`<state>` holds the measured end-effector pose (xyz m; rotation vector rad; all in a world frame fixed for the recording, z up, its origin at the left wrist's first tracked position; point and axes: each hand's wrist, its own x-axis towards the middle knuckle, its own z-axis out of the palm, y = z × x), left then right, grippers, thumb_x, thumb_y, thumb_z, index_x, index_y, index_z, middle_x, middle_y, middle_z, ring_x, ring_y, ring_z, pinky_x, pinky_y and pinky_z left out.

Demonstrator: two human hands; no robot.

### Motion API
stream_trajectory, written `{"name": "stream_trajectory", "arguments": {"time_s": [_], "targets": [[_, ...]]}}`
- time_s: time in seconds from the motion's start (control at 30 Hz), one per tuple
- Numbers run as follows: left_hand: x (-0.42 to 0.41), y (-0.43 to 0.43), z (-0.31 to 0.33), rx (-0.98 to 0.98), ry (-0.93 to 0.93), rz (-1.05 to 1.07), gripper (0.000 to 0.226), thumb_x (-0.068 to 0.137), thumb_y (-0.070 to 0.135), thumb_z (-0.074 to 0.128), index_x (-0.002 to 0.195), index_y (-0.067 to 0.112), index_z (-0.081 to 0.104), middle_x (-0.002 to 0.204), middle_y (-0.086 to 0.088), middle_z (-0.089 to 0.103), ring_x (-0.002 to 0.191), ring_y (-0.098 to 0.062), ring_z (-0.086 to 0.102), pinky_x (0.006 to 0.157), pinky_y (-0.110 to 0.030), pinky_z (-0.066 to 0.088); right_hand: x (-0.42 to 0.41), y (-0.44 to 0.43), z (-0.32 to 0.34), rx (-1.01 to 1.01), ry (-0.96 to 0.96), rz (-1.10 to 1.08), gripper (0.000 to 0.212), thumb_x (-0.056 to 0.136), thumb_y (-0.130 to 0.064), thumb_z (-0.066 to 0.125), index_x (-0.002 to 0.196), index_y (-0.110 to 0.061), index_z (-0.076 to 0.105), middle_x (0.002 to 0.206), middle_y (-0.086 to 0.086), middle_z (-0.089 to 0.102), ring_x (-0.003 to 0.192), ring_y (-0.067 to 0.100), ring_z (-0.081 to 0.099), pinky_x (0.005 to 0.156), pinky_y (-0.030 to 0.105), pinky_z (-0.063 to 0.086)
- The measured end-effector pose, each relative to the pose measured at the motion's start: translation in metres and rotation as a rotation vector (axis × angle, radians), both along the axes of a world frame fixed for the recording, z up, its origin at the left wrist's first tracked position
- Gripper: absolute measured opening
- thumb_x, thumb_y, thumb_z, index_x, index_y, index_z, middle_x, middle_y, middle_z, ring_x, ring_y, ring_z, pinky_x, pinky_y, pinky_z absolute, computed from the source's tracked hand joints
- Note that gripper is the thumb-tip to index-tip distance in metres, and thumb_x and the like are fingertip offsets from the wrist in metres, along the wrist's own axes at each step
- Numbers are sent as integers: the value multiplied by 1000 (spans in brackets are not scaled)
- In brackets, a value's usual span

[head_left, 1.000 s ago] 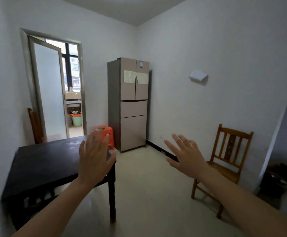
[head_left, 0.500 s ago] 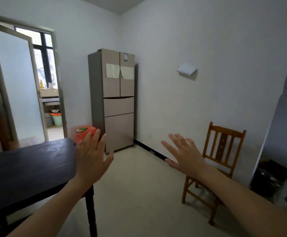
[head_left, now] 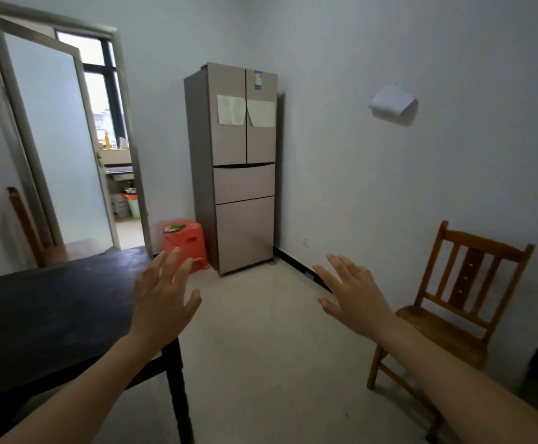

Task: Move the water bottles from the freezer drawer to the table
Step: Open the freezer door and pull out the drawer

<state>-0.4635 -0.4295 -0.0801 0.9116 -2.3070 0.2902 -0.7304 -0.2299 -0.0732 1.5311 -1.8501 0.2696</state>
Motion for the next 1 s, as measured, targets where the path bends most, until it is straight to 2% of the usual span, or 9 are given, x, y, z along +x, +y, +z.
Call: {"name": "stream_trajectory", "arguments": {"time_s": [0.1,0.23,0.43,0.53,0.67,0.83,1.0], "targets": [[-19,-32,-1,20,25,16,58,75,45,37,118,8,48,131,-23,49,123,-40,39,94,-59,37,-21,-34,-2,10,4,33,81,55,-37,85,122,-17,44,116,16,62,104,32,63,71,44,55],[-49,-75,9,-80,84,-25,56,78,41,38,123,9,41,132,-23,48,124,-37,34,95,-55,37,-58,-82,17,69,179,57,78,59,-39,81,123,-17,44,118,17,62,105,33,62,75,43,54],[-106,-139,24,-161,200,-80,53,77,37,43,121,7,42,128,-24,49,121,-37,35,94,-55,38,-110,-149,47,29,290,57,74,62,-42,77,123,-18,43,119,16,62,105,32,62,77,41,54],[-138,-159,22,-139,248,-104,53,78,37,44,120,6,44,127,-24,51,121,-36,37,95,-52,36,-134,-171,38,-25,264,68,66,67,-43,66,123,-18,43,118,14,63,105,30,63,78,38,54],[-171,-180,9,-86,257,-126,53,79,38,42,120,6,44,126,-25,52,120,-38,38,93,-58,38,-169,-184,16,-5,242,51,73,63,-44,76,124,-20,45,120,12,62,107,28,62,78,37,53],[-234,-200,5,-6,239,-131,51,78,39,40,119,8,44,125,-24,54,120,-36,36,91,-58,40,-227,-202,4,-42,178,12,62,66,-44,56,122,-20,47,122,11,61,109,26,59,77,36,54],[-295,-220,11,-11,231,-87,54,78,41,41,119,7,51,125,-22,54,121,-34,36,90,-56,41,-292,-230,7,-48,188,52,64,65,-41,63,123,-19,46,119,13,63,106,28,63,78,38,53]]}}
